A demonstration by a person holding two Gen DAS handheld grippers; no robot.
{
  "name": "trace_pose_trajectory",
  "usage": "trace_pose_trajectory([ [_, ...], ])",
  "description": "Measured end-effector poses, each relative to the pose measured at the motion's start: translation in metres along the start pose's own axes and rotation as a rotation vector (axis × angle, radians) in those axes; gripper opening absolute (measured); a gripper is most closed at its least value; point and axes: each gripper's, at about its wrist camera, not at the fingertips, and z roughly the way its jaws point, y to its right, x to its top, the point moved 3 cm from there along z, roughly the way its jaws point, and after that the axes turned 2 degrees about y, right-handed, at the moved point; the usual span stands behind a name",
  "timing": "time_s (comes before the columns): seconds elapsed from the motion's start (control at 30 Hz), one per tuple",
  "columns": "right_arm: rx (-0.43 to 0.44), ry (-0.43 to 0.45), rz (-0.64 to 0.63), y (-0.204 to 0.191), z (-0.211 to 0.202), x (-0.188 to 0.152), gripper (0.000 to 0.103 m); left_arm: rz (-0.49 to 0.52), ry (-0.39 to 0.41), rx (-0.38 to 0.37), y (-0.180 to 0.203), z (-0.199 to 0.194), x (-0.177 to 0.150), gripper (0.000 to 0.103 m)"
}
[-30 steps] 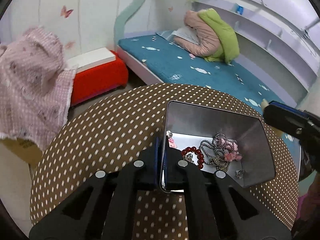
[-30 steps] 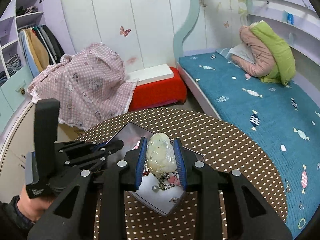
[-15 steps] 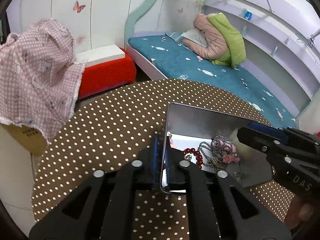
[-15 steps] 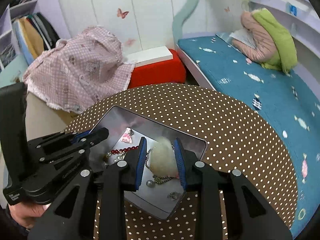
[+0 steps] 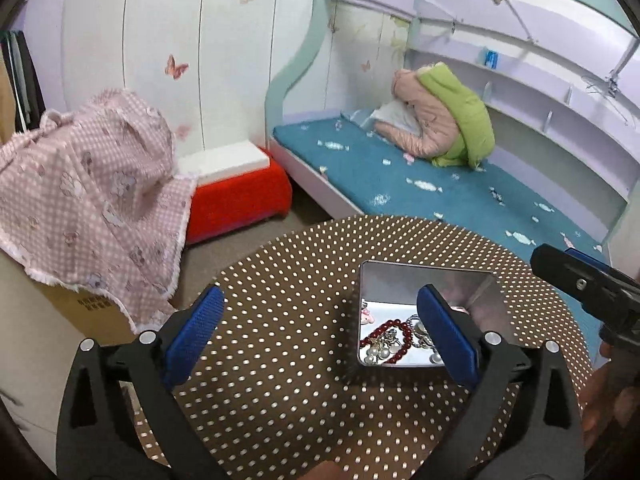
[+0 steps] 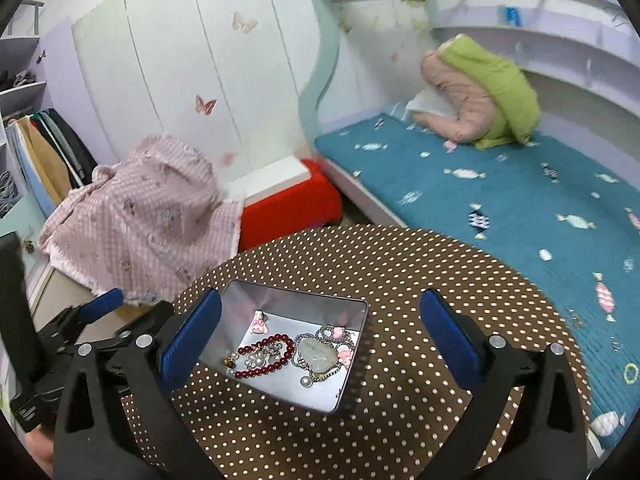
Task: Organize jewelry
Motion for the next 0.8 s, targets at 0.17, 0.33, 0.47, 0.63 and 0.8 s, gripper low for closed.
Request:
trace_pose_trajectory([
  [0.17, -0.030, 0.057, 0.010, -0.012, -0.038, 0.002, 0.096, 0.035, 0.086, 0.011, -0.007, -0.056, 0.007, 0.097],
  [0.33, -0.050, 0.127, 0.023, -0.023, -0.085, -0.001, 0.096, 0.043, 0.182, 0.010, -0.015, -0.115, 0.011, 0.098],
  [0.47, -0.081, 0.179, 0.023, -0.031, -0.123, -0.009, 0.096, 0.065, 0.256, 0.019, -0.016, -0.161, 0.013, 0.098],
  [0.63, -0.128, 0.229, 0.020, -0.040, -0.163, -0.020, 0.096, 0.059, 0.325, 0.007, -0.019, -0.210, 0.009, 0.098],
  [0.8, -0.189, 0.292, 0.014, -0.053, -0.200, -0.035, 0.096, 0.066, 0.368, 0.000, -0.015, -0.250, -0.001, 0.098],
])
